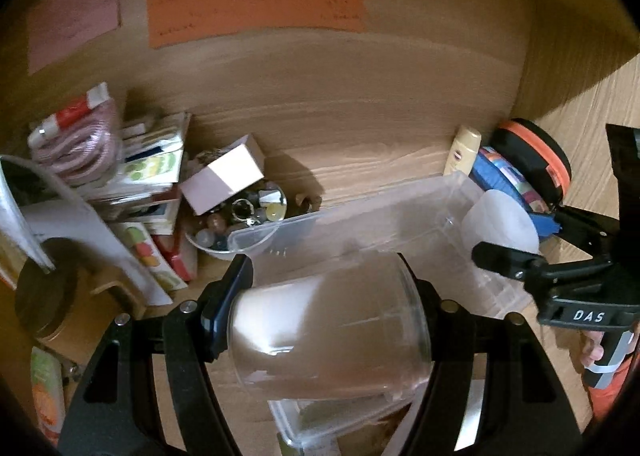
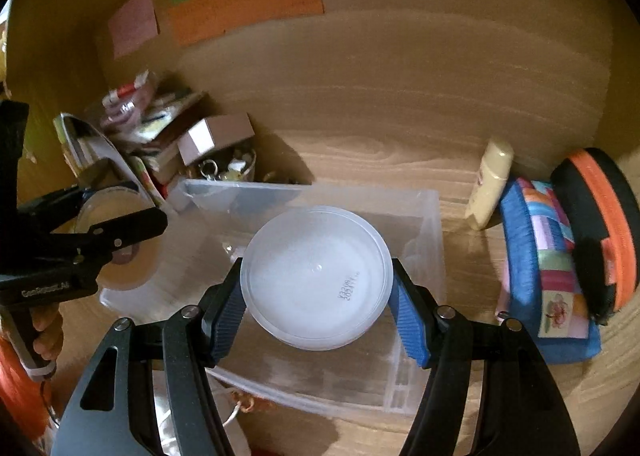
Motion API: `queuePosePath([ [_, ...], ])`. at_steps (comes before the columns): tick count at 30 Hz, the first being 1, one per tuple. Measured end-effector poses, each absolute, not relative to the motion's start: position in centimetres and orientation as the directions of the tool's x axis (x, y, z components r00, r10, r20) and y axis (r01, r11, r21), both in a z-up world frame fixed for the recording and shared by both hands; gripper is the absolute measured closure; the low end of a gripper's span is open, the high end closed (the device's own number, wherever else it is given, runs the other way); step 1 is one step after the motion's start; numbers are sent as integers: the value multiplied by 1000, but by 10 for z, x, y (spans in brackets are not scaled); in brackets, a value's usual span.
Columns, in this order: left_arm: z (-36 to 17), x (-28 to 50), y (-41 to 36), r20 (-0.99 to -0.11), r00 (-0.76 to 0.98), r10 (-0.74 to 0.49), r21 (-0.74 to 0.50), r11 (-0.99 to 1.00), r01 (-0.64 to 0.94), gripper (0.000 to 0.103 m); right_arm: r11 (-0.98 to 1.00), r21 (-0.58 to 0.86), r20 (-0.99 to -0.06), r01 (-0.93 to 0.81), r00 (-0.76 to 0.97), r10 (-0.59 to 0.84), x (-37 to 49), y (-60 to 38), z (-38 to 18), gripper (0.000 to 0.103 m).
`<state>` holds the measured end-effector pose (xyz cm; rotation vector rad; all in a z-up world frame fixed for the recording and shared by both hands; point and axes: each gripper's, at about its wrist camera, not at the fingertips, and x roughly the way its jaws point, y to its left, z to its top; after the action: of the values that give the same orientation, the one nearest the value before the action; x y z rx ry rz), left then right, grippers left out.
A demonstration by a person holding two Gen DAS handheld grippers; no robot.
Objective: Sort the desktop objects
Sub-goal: 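Carry the pink cup and white lid over the clear plastic box, then open both grippers to drop the cup and lid into the box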
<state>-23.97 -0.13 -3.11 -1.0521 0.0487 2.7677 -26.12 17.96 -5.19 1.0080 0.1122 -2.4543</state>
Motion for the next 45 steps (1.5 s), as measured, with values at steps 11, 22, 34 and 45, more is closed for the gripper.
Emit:
queuePosePath([
  [11,-58,-254,14,-713,-686,145,-4,-979,-203,35,-880,60,-741,470,-570,-355,-281,163,-76,40],
  [22,-83,-262,21,-760,-641,110,27,-979,-201,35,-891,-17,-756,454,-590,-286,-282,157,-84,40],
  [34,-94,-258,22,-746,-662,72,86,-975,-204,33,-897,-109,-738,427,-639,-215,-279,149,-92,34],
  [45,-85,-253,22,-707,-707,39,125,-976,-179,11,-894,-74,-731,442,-634,-252,-278,156,-88,29],
])
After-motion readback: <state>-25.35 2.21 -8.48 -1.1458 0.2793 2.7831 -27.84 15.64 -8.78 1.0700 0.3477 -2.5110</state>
